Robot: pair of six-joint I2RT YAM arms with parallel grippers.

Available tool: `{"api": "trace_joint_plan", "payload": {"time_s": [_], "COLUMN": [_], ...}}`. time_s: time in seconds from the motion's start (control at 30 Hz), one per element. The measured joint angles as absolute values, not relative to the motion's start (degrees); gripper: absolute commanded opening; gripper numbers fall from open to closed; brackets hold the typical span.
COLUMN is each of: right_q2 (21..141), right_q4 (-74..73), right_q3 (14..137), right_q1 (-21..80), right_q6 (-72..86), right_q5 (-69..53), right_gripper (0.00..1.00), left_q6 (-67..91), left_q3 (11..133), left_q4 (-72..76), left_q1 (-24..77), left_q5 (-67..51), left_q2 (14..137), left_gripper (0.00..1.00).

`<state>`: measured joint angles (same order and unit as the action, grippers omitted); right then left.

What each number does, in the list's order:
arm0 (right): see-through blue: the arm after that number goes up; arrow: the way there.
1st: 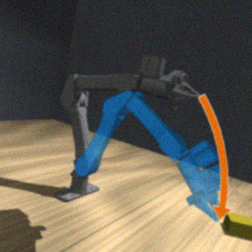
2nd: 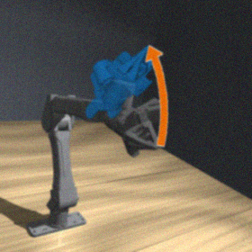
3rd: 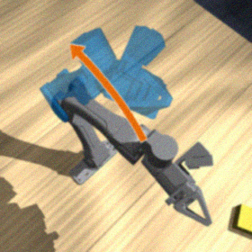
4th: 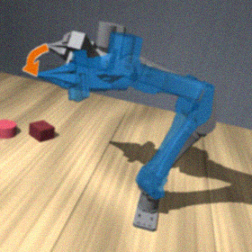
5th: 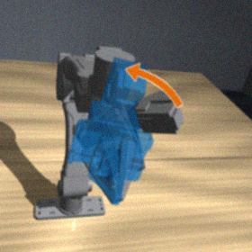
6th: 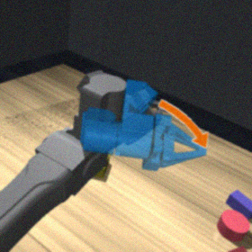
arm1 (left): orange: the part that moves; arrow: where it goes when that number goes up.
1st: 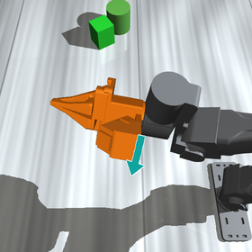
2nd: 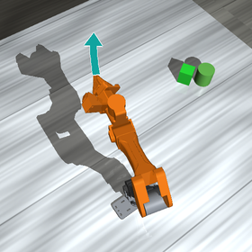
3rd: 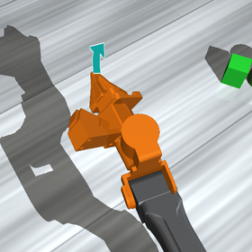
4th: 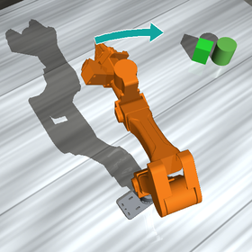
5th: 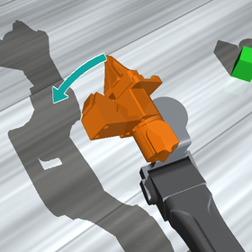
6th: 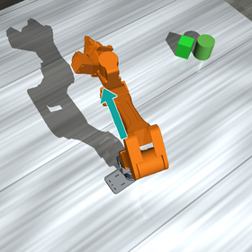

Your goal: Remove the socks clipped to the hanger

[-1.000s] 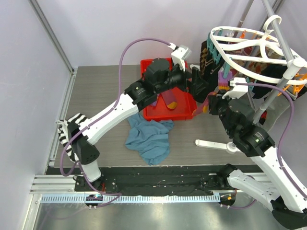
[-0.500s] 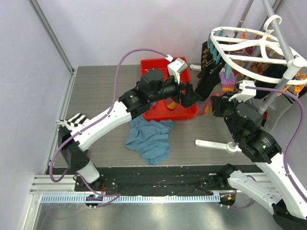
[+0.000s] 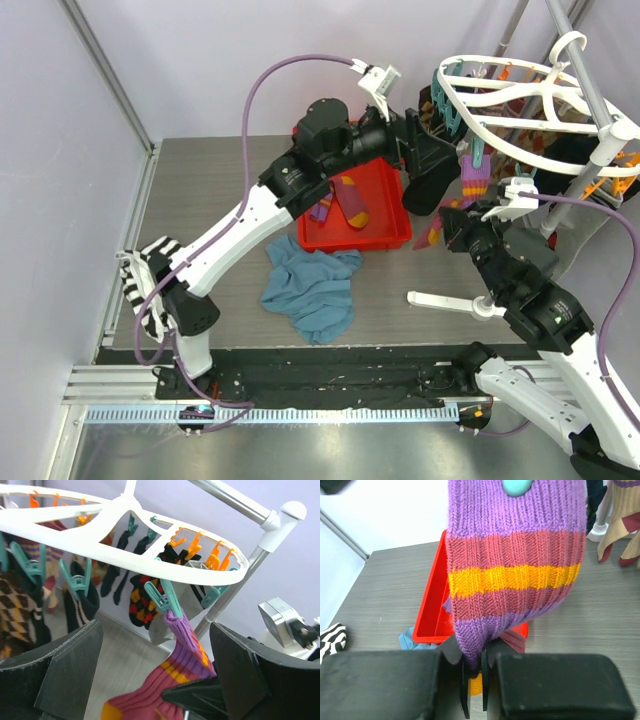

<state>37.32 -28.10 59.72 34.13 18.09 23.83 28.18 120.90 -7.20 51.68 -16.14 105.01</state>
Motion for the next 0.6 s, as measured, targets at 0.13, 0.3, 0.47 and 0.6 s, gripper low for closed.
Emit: {"api": "trace_joint_plan", "payload": {"time_s": [0.13,0.3,0.47,0.6], "right_q2": [36.69,35.31,35.00,35.03], "right_q4": [-27.90,-27.68,-27.49,-27.42], "right_q3": [59.59,58.89,58.11,57.89], "right_q1": [34.13,34.13,34.13,34.13], "right_q6": [17.58,16.64,16.56,16.58], "right_q5": [22.87,22.39,21.78,20.86], "right_gripper": [0.01,0.01,0.01,0.01], "left_q6": [31.77,36.56,40.86,43.62], "left_q3": [123.42,127.61,129.93,130.52], "left_q4": [-5.80,-4.23,-0.69,2.96], "left_q1": [51.68,51.68,51.68,51.70], "left_q5": [-17.67,-19.29,-20.64,-21.93], "left_q2": [109.27,115.07,118.63,120.20], "left_gripper": [0.91,0.92,0.89,0.87]}}
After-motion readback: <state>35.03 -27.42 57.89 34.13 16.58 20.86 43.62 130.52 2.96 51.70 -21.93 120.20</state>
